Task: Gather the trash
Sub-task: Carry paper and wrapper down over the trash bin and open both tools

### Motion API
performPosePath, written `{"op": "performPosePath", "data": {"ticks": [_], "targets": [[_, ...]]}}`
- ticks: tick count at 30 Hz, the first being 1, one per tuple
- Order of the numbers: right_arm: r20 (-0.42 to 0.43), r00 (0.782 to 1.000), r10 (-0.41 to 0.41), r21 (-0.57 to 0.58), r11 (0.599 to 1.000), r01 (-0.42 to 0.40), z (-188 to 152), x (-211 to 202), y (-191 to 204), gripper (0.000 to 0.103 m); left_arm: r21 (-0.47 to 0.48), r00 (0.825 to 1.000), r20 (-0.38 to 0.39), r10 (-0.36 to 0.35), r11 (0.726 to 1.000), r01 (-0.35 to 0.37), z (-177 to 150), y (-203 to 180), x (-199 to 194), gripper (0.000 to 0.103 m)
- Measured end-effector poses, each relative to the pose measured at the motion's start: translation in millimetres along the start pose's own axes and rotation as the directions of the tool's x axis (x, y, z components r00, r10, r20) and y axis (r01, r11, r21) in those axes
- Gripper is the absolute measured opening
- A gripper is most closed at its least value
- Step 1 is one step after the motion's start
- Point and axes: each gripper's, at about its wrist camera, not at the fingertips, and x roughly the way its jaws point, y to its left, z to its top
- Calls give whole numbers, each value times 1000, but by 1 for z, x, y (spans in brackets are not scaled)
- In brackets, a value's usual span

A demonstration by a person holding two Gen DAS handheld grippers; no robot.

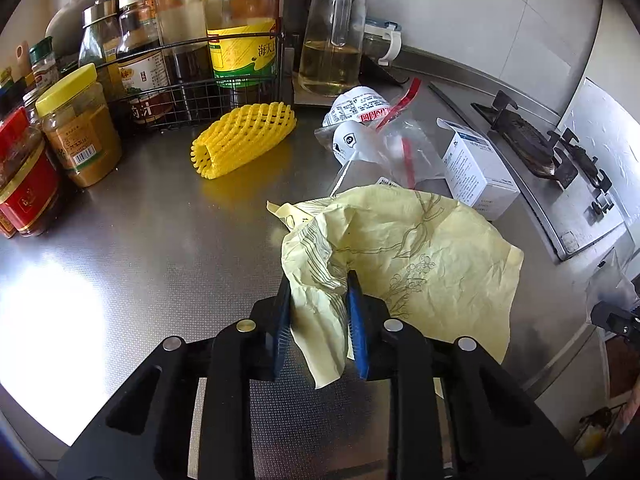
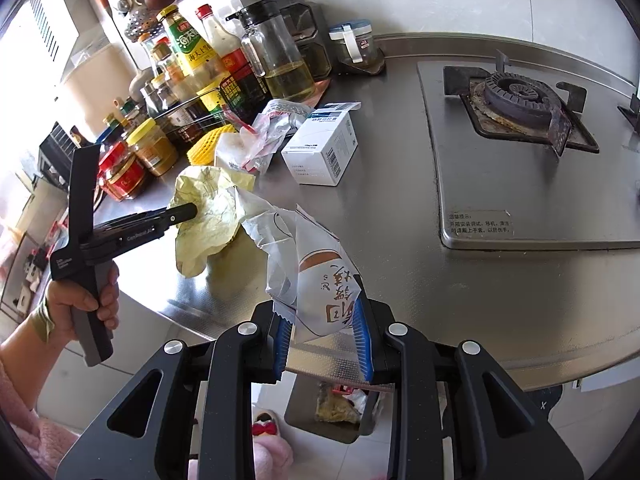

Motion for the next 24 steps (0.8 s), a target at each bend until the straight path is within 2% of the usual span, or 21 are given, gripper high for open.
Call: {"op": "performPosePath", "data": {"ticks": [5, 11, 16, 24], "targets": [[-1, 1000, 6, -15, 1000, -6, -5, -5, 7, 28, 26, 1000, -2, 3, 1000, -3, -8, -12, -8, 15], [-24, 1000, 14, -42, 999, -15, -20, -13, 22, 28, 50, 1000, -11, -21, 999, 22, -27, -30, -30, 12], [-62, 998, 32, -63, 997, -36, -40, -18, 36, 28, 32, 999, -18, -43, 999, 44, -55, -39, -63, 11], [-154, 988, 32, -89, 995, -46, -86, -19, 41, 28, -20, 997, -65, -29, 999, 28, -119, -35, -104, 11]]}}
